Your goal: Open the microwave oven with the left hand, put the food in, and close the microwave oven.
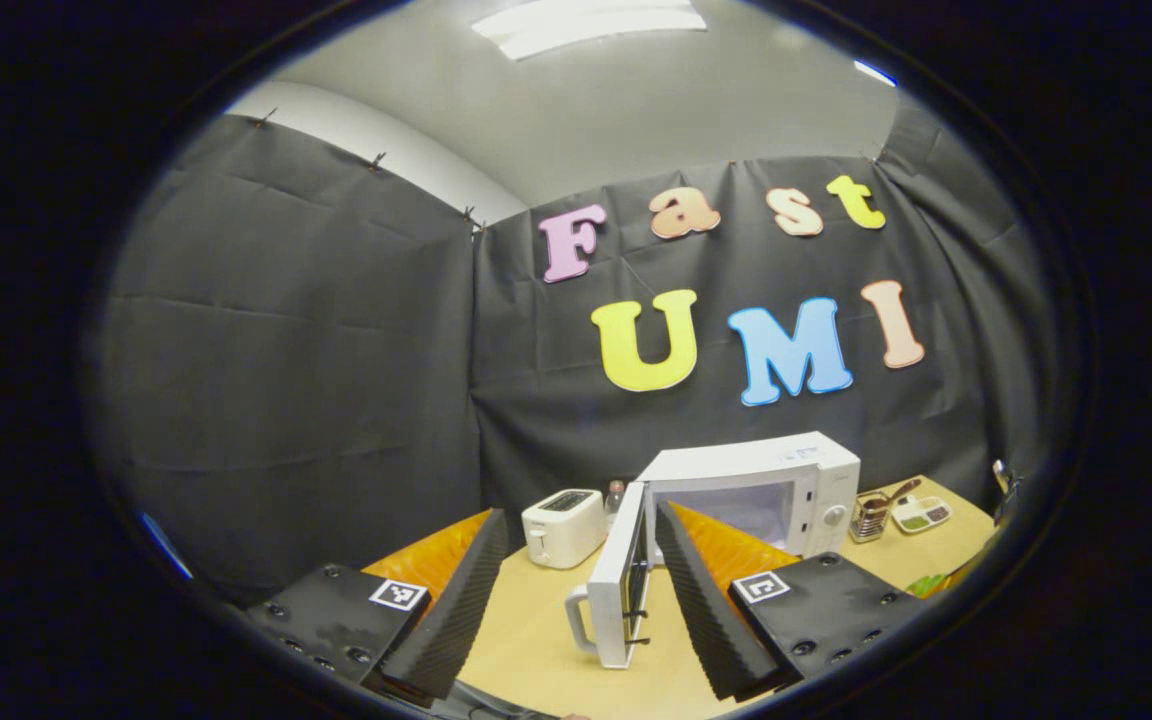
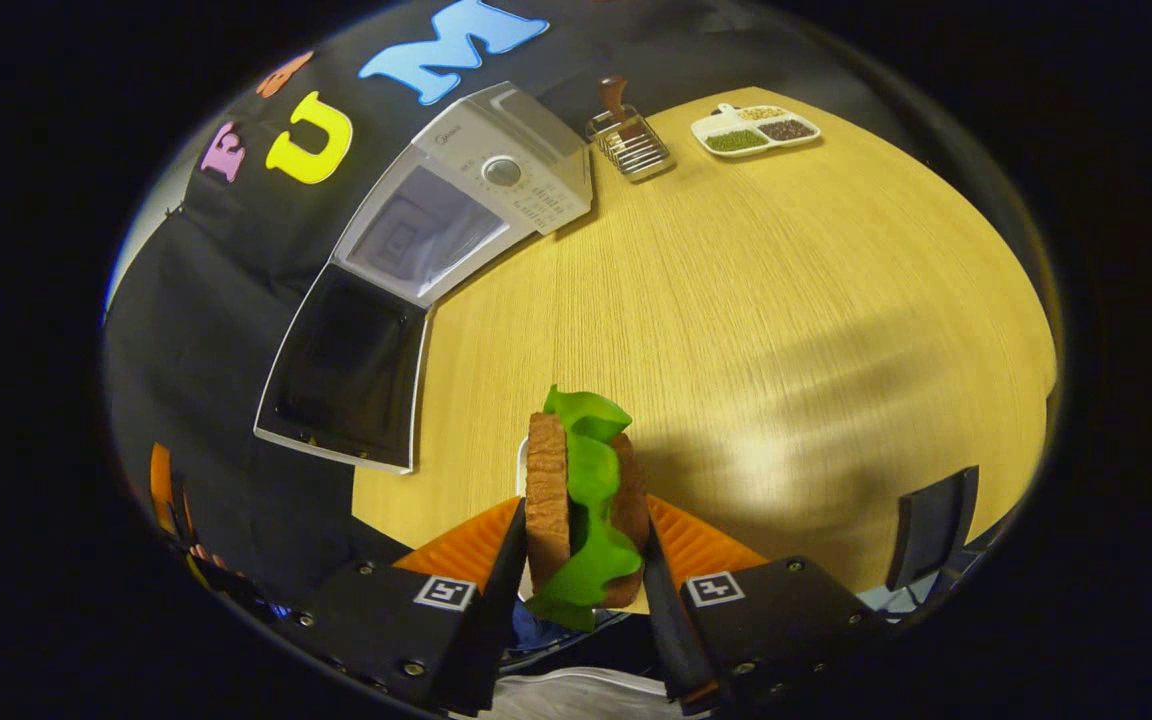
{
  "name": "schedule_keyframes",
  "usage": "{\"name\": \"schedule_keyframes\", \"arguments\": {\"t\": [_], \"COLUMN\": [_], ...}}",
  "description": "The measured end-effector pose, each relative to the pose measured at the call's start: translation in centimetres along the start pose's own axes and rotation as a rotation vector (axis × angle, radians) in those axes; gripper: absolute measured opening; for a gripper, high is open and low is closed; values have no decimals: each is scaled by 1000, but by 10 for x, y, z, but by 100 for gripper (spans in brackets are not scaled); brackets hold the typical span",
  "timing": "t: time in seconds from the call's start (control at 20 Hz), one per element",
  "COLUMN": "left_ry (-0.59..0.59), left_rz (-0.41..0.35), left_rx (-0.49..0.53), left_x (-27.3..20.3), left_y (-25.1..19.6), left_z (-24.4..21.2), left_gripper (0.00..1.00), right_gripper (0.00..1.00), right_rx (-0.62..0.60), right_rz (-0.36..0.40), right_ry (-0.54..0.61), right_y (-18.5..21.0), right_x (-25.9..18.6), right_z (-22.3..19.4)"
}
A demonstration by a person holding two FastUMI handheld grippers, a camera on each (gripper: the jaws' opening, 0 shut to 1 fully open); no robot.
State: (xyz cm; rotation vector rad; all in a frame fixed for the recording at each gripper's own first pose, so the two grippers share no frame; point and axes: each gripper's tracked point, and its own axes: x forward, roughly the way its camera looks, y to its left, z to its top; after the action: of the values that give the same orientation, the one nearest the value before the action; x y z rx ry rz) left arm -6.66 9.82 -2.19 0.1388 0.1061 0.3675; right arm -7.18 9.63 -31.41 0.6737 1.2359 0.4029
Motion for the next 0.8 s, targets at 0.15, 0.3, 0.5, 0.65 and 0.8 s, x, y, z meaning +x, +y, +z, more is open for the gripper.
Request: {"name": "schedule_keyframes", "arguments": {"t": [0.15, 0.3, 0.5, 0.65, 0.8], "left_ry": [-11, -25, -29, -24, -29], "left_rz": [8, 12, -6, -29, -62], "left_rx": [1, -3, 2, -4, -29], "left_x": [-2, -1, 5, 17, 34], "left_y": [0, -1, -4, -5, -3], "left_z": [8, 15, 15, 10, 4], "left_gripper": [97, 97, 95, 98, 98], "right_gripper": [50, 38, 38, 38, 38], "right_rx": [17, -77, -94, -95, -112], "right_rz": [42, 36, 44, 79, 113], "right_ry": [30, 22, -10, -37, -87], "right_y": [6, 8, 23, 48, 81], "right_x": [-7, -7, -16, -23, -25], "right_z": [1, -1, 5, 15, 31]}}
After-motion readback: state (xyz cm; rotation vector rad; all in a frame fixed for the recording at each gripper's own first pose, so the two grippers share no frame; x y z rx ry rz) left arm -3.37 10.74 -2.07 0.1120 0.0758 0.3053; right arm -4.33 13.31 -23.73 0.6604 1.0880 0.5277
